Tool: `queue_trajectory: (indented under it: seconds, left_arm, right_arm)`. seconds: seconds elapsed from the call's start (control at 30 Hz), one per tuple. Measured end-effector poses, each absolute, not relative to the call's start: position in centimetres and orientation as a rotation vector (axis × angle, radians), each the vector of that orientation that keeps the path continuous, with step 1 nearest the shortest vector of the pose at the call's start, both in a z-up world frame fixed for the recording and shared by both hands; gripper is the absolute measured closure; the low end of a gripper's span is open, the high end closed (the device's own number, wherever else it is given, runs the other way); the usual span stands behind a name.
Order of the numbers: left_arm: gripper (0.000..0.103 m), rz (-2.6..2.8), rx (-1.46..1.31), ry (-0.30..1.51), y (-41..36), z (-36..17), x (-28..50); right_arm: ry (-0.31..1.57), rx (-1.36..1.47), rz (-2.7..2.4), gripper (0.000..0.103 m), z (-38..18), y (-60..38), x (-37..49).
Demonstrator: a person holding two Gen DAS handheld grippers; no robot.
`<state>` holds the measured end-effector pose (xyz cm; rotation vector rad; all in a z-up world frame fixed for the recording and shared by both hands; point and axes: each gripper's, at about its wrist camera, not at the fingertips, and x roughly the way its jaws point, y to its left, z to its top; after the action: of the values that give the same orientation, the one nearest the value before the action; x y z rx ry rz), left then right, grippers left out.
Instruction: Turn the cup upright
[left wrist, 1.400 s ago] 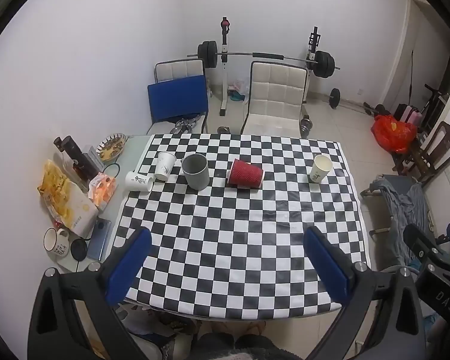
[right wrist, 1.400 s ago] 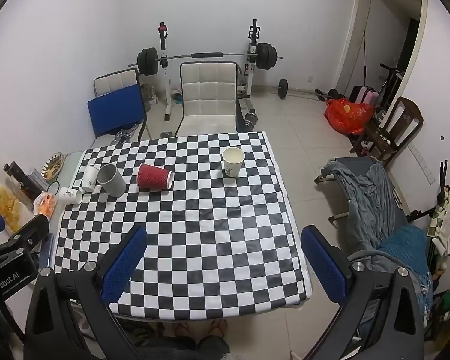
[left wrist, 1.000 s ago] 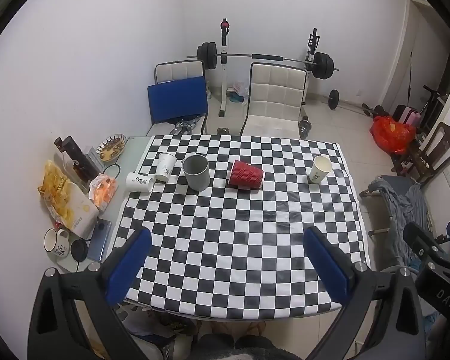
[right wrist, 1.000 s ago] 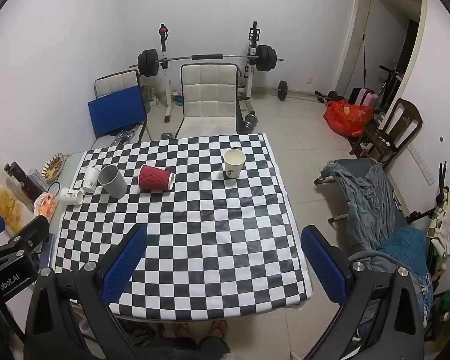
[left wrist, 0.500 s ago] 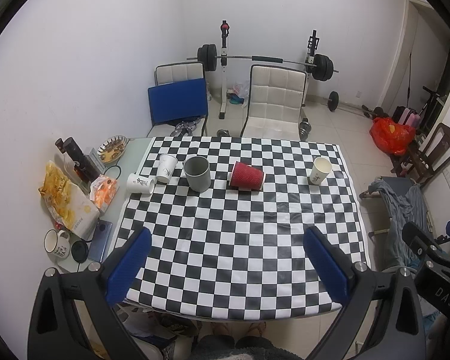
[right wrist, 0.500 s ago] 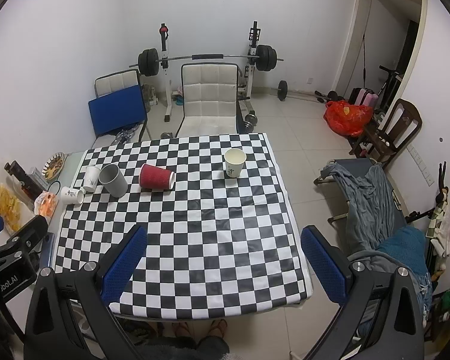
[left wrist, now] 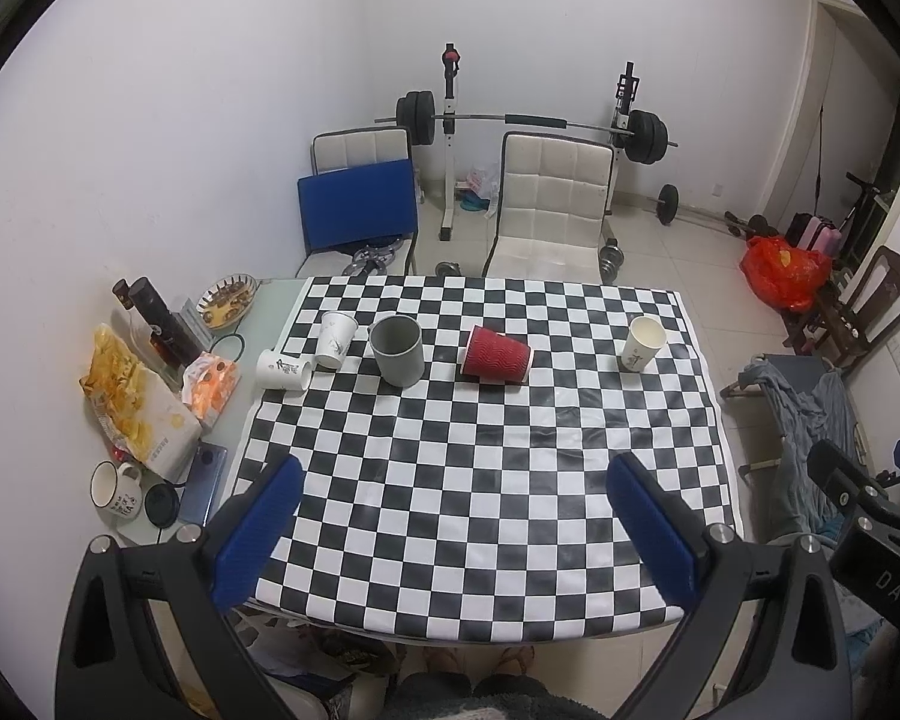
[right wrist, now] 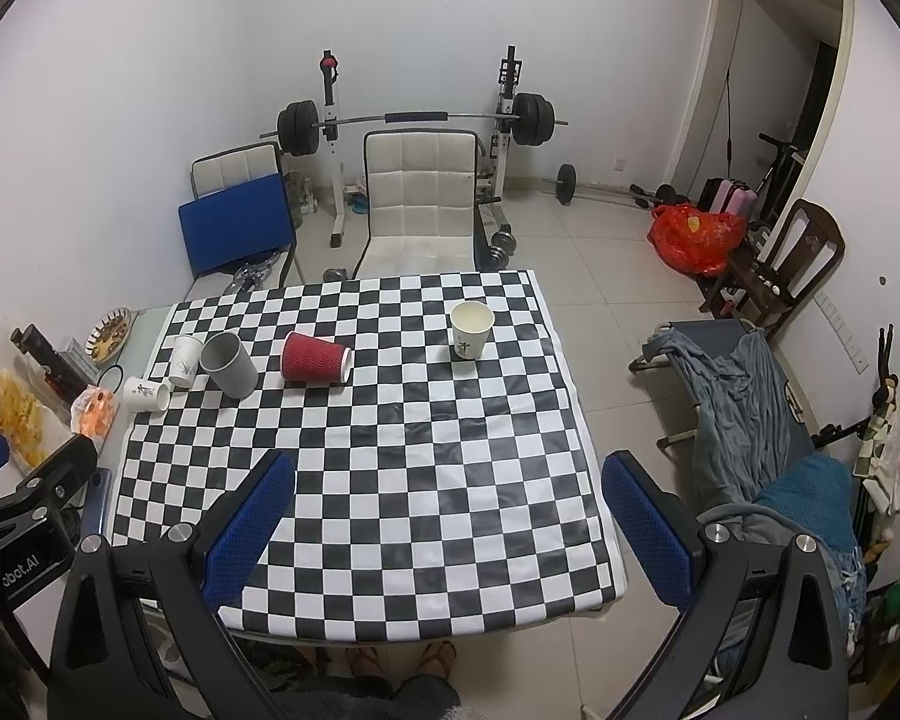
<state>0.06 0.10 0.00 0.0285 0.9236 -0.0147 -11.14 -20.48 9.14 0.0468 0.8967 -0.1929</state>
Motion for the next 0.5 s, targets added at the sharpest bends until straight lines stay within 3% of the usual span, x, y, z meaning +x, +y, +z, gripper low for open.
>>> queue_trajectory:
  seconds: [0.5]
  left_arm:
    - [0.0,-0.018,0.023,0.917,-0.3,1.3,1.4]
  right_arm:
    - [0.891,0.046,-0.194,0.0,9.2,-20.6,-11.2]
